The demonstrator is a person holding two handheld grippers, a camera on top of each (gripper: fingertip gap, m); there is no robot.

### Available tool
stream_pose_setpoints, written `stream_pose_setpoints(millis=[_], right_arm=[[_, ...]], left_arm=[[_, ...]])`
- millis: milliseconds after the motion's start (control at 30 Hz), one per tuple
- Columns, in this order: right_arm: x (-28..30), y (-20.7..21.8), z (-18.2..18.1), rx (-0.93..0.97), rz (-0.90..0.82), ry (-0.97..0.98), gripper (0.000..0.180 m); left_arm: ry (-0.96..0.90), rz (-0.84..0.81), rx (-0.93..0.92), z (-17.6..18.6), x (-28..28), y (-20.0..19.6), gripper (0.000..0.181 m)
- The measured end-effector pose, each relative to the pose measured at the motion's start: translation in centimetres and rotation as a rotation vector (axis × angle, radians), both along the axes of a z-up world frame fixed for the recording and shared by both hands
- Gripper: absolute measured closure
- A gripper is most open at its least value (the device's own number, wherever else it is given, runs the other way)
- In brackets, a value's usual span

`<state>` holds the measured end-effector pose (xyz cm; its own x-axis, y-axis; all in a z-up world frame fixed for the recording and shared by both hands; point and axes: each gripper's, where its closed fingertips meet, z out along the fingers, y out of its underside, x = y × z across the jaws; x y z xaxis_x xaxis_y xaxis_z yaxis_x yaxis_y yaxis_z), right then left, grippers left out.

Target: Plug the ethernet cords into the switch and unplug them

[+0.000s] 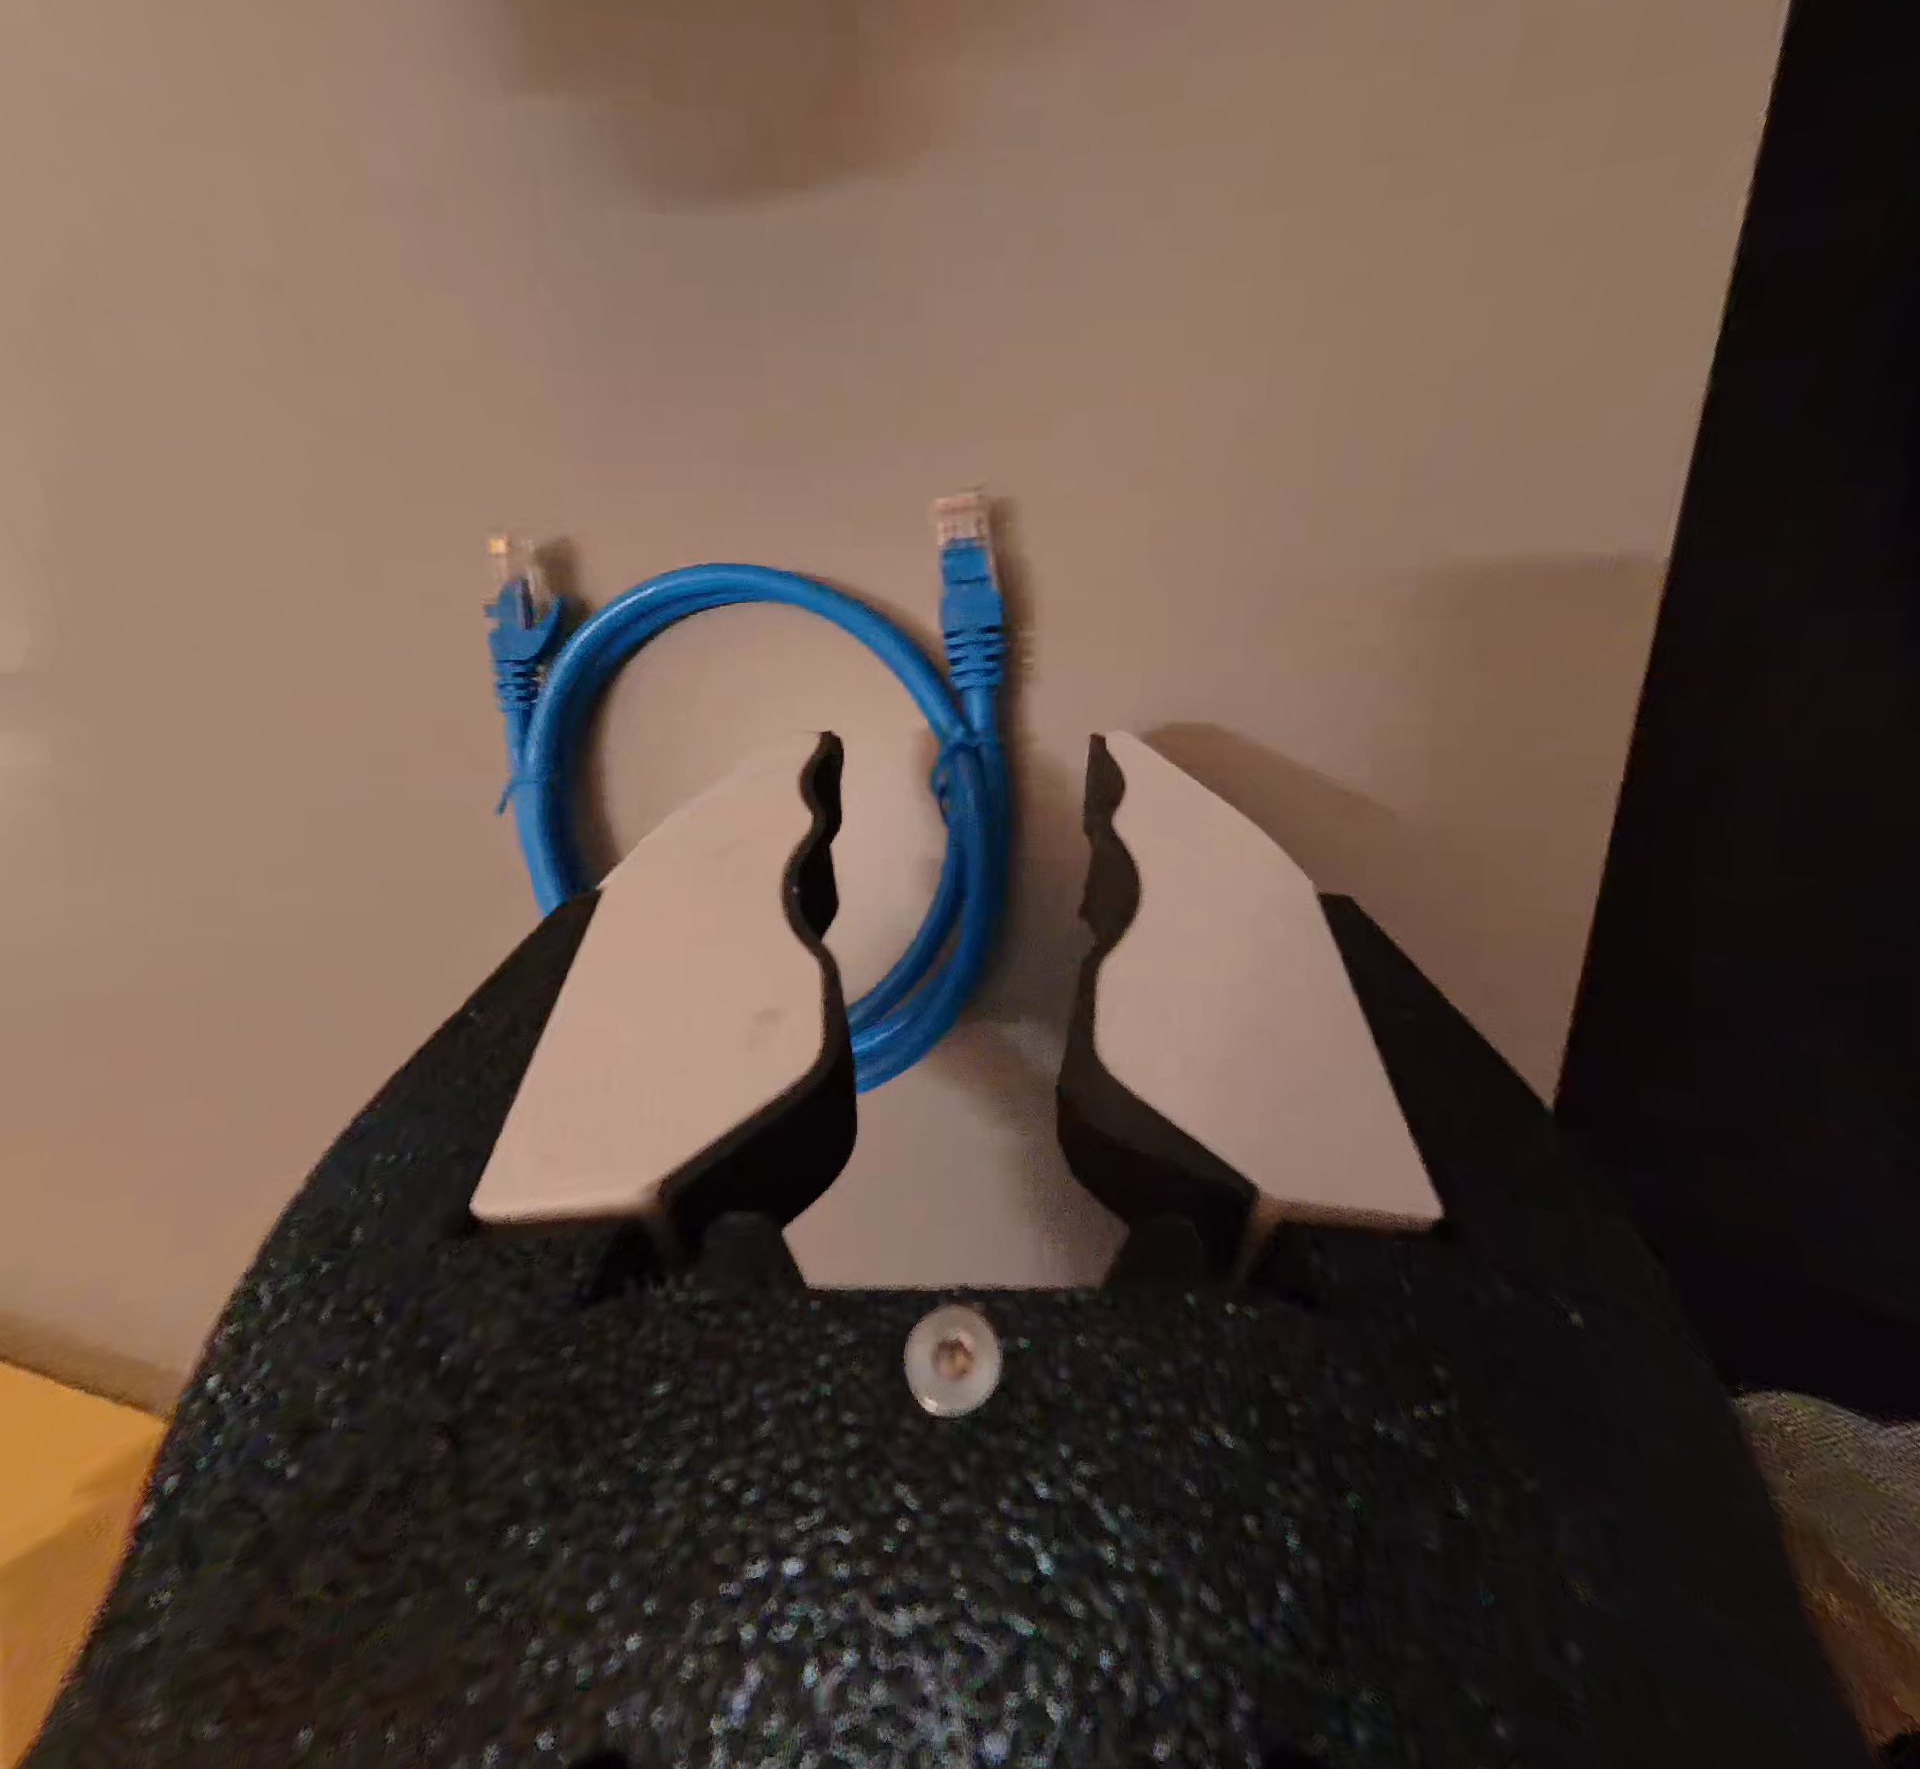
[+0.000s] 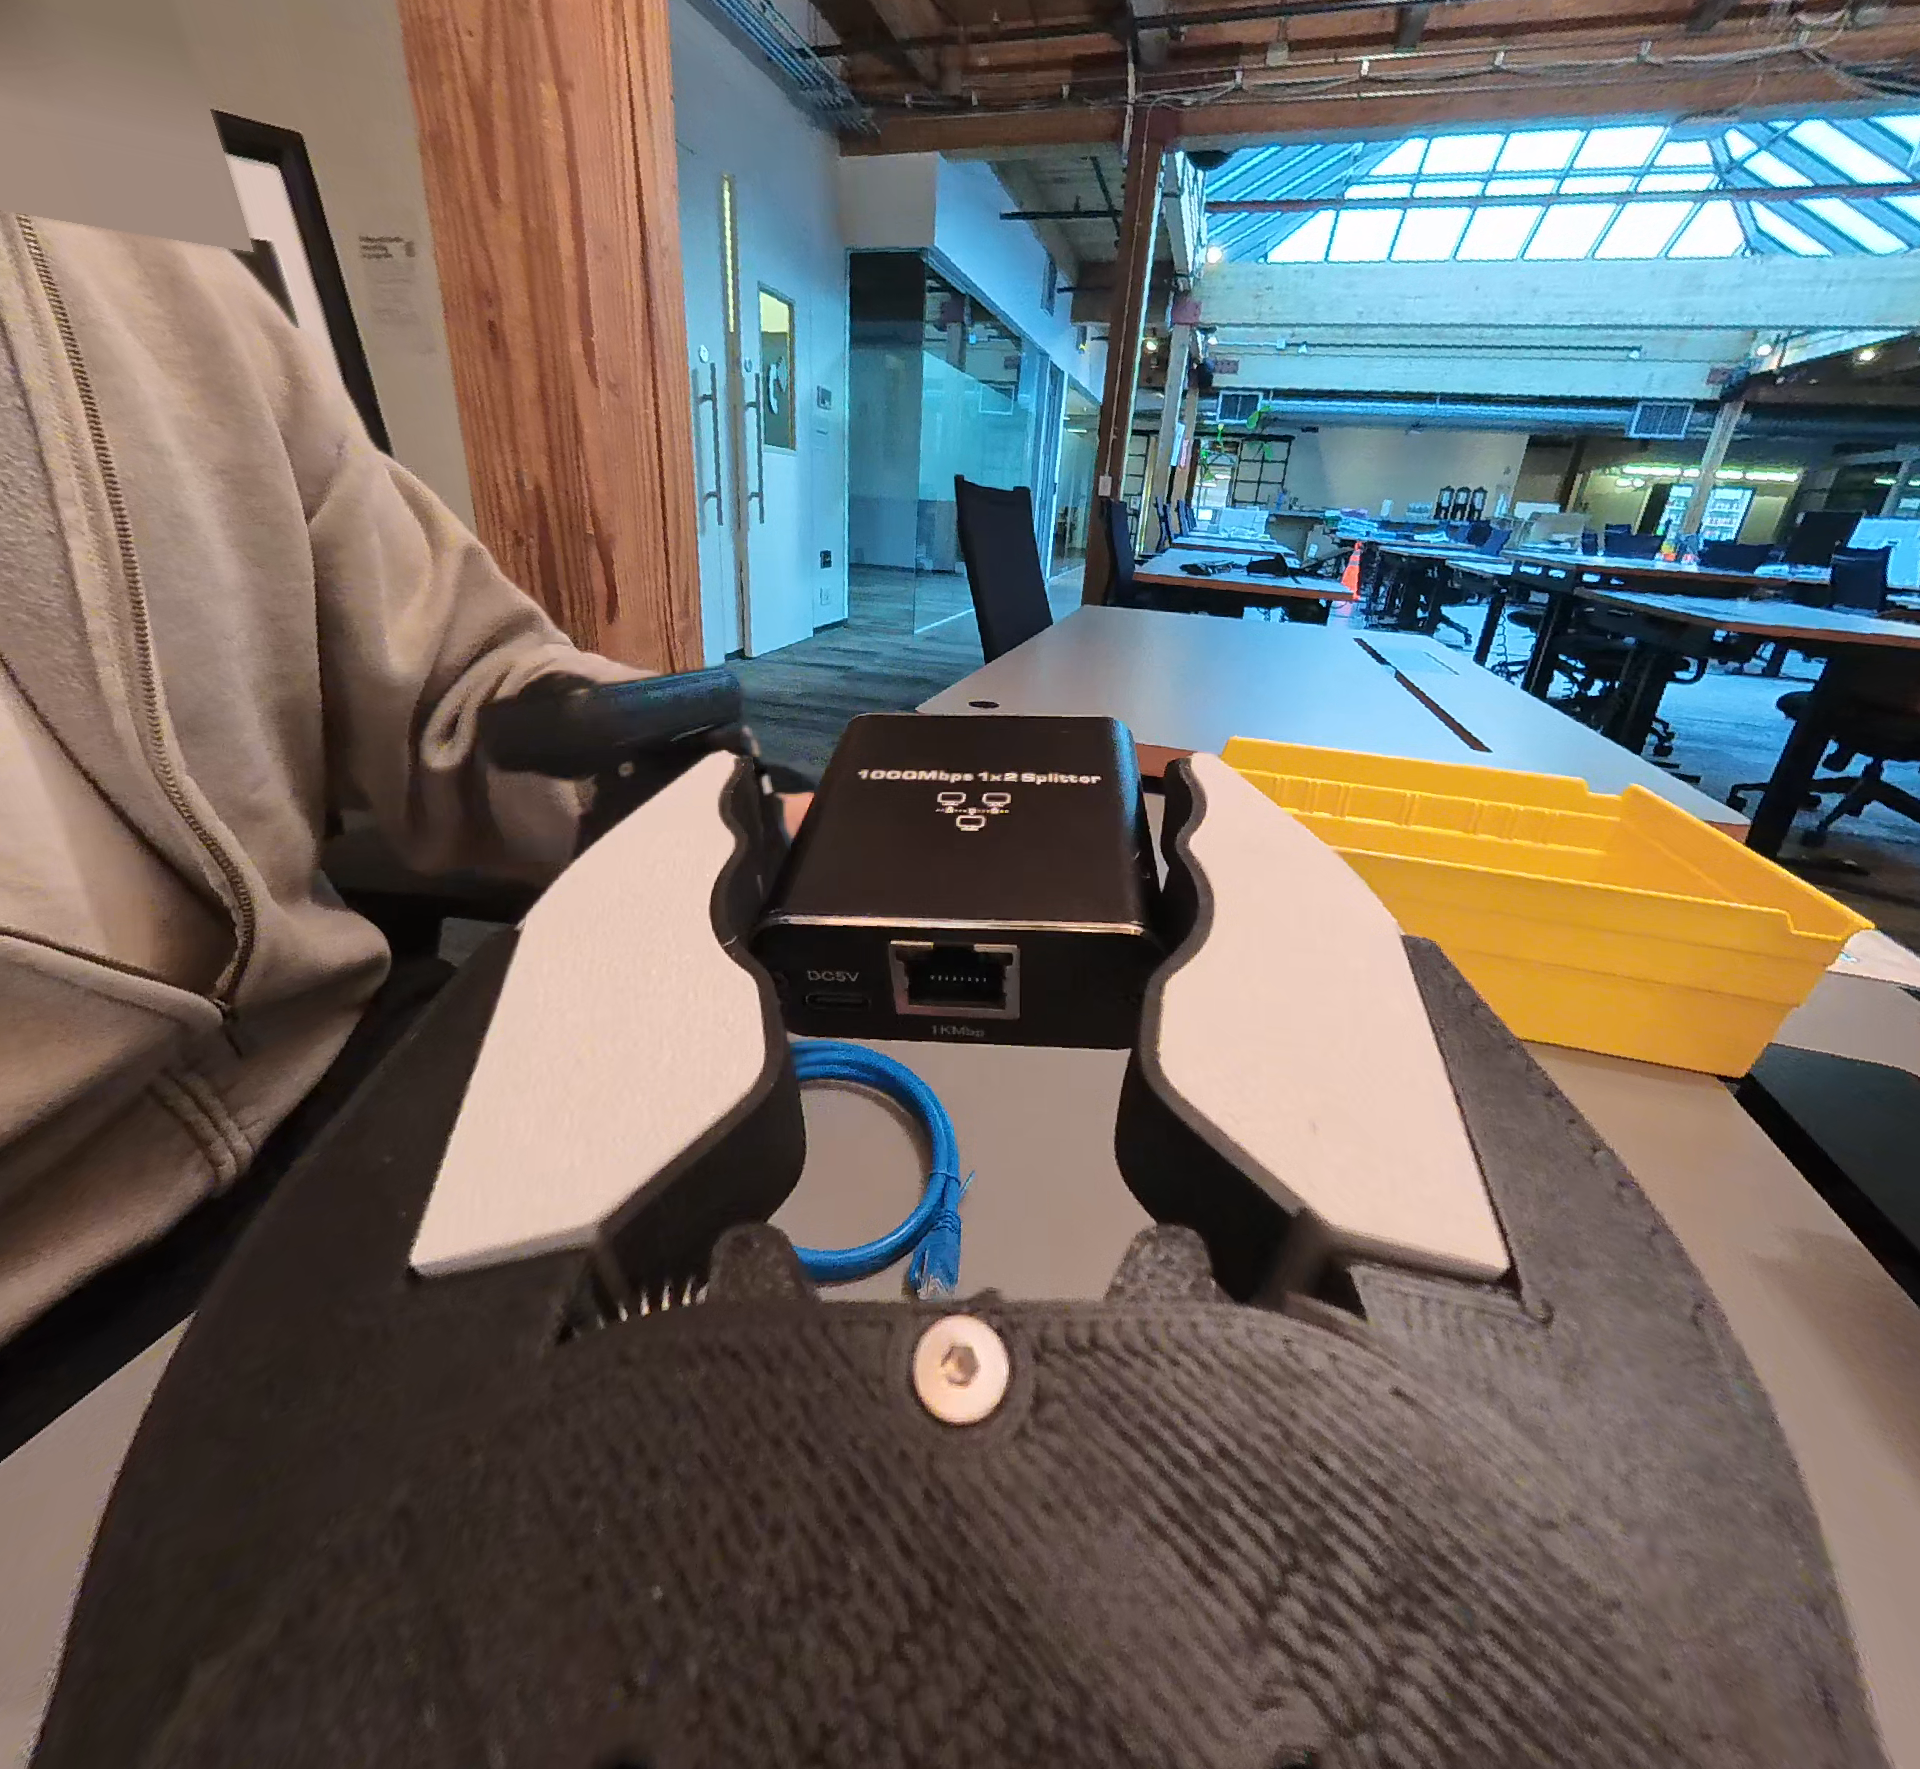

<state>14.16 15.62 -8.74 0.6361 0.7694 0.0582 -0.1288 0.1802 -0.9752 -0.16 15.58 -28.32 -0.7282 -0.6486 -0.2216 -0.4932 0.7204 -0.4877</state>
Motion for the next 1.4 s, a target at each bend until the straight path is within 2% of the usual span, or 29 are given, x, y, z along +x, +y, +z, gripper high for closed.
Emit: stream_pose_setpoints(millis=[100, 200, 300, 467, 600, 700, 800, 867, 967, 1067, 1133, 1267, 1400], right_arm=[[-0.1, 0.0, 0.1, 0.006, 0.005, 0.005, 0.104], [-0.2, 0.0, 0.1, 0.005, 0.005, 0.0, 0.104], [-0.3, 0.0, 0.2, 0.007, 0.005, -0.008, 0.104], [-0.5, -0.2, 0.4, 0.014, 0.005, -0.017, 0.104], [-0.4, -0.3, 0.5, 0.018, 0.002, -0.019, 0.104], [-0.5, -0.4, 0.6, 0.021, 0.003, -0.017, 0.104], [-0.6, -0.4, 0.6, 0.02, 0.004, -0.025, 0.104], [-0.7, -0.4, 0.7, 0.02, 0.008, -0.025, 0.104], [-0.9, -0.3, 0.6, 0.017, 0.012, -0.031, 0.104], [-0.9, -0.3, 0.5, 0.014, 0.012, -0.034, 0.104], [-0.8, -0.3, 0.5, 0.011, 0.009, -0.033, 0.104], [-0.7, -0.2, 0.3, 0.008, 0.008, -0.031, 0.104], [-0.5, -0.2, 0.2, 0.002, 0.002, -0.034, 0.104]], left_arm=[[-0.031, 0.003, 0.096, -0.5, 0.3, -0.6, 0.141], [-0.069, 0.034, 0.085, -0.7, 1.5, -1.3, 0.148], [-0.059, 0.055, 0.16, -1.9, 2.0, -0.5, 0.157], [-0.04, 0.112, 0.03, -1.7, 2.2, -0.6, 0.161], [-0.015, 0.157, -0.321, 1.6, 2.1, -1.7, 0.162], [0.041, 0.153, -0.694, 5.8, 1.7, -2.9, 0.163], [0.222, 0.058, -1.202, 11.0, 0.3, -4.2, 0.163], [0.376, 0.024, -1.403, 12.0, -0.2, -3.7, 0.163], [0.499, 0.143, -1.368, 8.3, 0.8, -2.2, 0.163], [0.483, 0.157, -1.378, 7.9, 2.0, -0.6, 0.163], [0.412, 0.218, -1.259, 7.0, 3.3, 1.2, 0.162], [0.204, 0.435, -0.894, 4.6, 6.3, 7.4, 0.167], [0.153, 0.563, -0.668, 3.6, 6.8, 10.2, 0.154]])
